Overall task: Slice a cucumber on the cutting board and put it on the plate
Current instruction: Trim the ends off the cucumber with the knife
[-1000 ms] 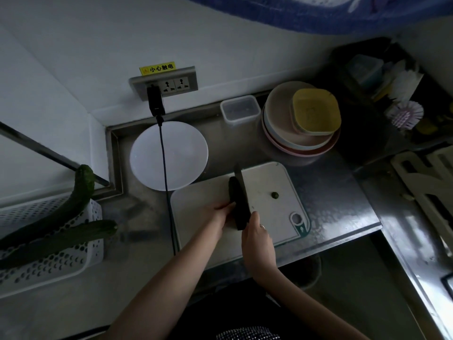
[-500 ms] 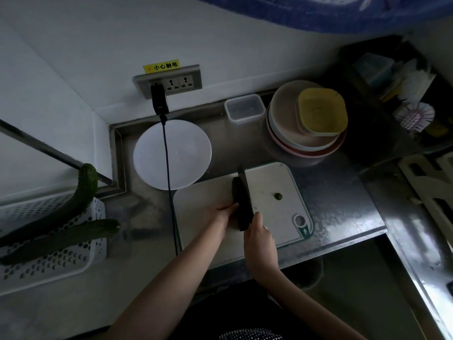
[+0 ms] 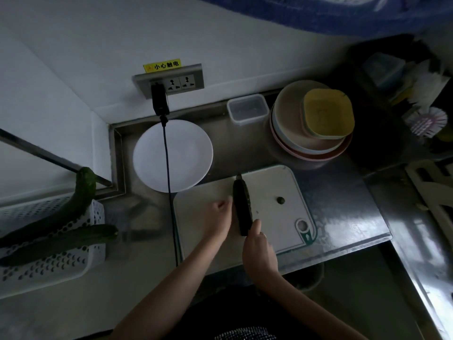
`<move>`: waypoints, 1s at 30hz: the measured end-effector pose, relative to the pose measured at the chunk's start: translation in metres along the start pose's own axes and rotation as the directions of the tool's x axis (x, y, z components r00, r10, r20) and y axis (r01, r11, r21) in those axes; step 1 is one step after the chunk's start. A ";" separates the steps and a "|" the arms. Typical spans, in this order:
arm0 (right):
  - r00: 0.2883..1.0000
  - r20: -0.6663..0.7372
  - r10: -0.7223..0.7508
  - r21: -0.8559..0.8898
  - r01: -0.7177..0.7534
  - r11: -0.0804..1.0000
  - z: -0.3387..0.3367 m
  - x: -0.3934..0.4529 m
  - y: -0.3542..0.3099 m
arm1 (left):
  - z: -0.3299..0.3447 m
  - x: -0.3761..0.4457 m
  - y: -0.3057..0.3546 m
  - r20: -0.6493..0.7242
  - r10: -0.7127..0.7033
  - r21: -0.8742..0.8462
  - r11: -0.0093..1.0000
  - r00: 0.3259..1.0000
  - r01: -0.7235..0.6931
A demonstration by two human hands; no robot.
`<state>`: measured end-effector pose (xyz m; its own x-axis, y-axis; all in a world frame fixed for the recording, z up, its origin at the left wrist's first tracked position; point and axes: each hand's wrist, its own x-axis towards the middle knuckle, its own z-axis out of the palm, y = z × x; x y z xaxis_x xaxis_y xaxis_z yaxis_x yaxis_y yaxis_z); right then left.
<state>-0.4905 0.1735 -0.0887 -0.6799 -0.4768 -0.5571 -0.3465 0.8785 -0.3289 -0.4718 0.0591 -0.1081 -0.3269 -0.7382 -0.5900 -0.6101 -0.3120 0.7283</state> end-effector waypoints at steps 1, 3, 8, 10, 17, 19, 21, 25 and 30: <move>1.000 0.016 0.006 -0.018 -0.006 1.000 0.000 0.000 0.000 | -0.004 -0.003 0.008 -0.044 0.173 0.205 0.966 0.984 -0.160; 0.999 0.032 -0.001 -0.062 0.003 0.998 -0.001 0.000 -0.001 | -0.007 -0.006 0.023 -0.001 0.441 0.618 0.706 0.897 -0.347; 0.996 0.094 -0.008 -0.110 0.018 0.994 -0.005 -0.002 -0.004 | 0.006 -0.009 0.035 0.259 0.525 0.812 0.336 0.811 -0.477; 0.996 0.090 -0.004 -0.114 0.014 0.993 -0.005 -0.002 -0.004 | 0.012 -0.011 0.035 0.267 0.524 0.833 0.297 0.809 -0.467; 0.997 0.076 0.010 -0.066 -0.005 0.998 -0.006 -0.003 -0.006 | 0.015 -0.010 0.036 0.229 0.449 0.848 0.343 0.864 -0.404; 0.997 0.078 0.016 -0.062 -0.011 0.998 -0.008 -0.004 -0.007 | 0.016 -0.010 0.037 0.232 0.408 0.860 0.339 0.883 -0.382; 0.998 0.065 0.002 -0.056 0.002 0.998 -0.008 -0.004 -0.005 | 0.016 -0.010 0.039 0.234 0.382 0.868 0.332 0.894 -0.370; 1.000 -0.015 -0.021 0.014 0.021 1.000 -0.007 -0.004 0.000 | 0.013 -0.007 0.035 0.219 0.324 0.826 0.441 0.921 -0.351; 0.992 -0.080 -0.099 -0.007 0.099 0.995 -0.009 -0.004 0.009 | 0.010 -0.004 0.019 0.120 0.145 0.618 0.763 0.982 -0.188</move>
<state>-0.4966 0.1835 -0.0823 -0.6917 -0.5576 -0.4589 -0.4165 0.8272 -0.3773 -0.4886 0.0622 -0.0953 -0.4958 -0.6986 -0.5159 -0.8505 0.2704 0.4511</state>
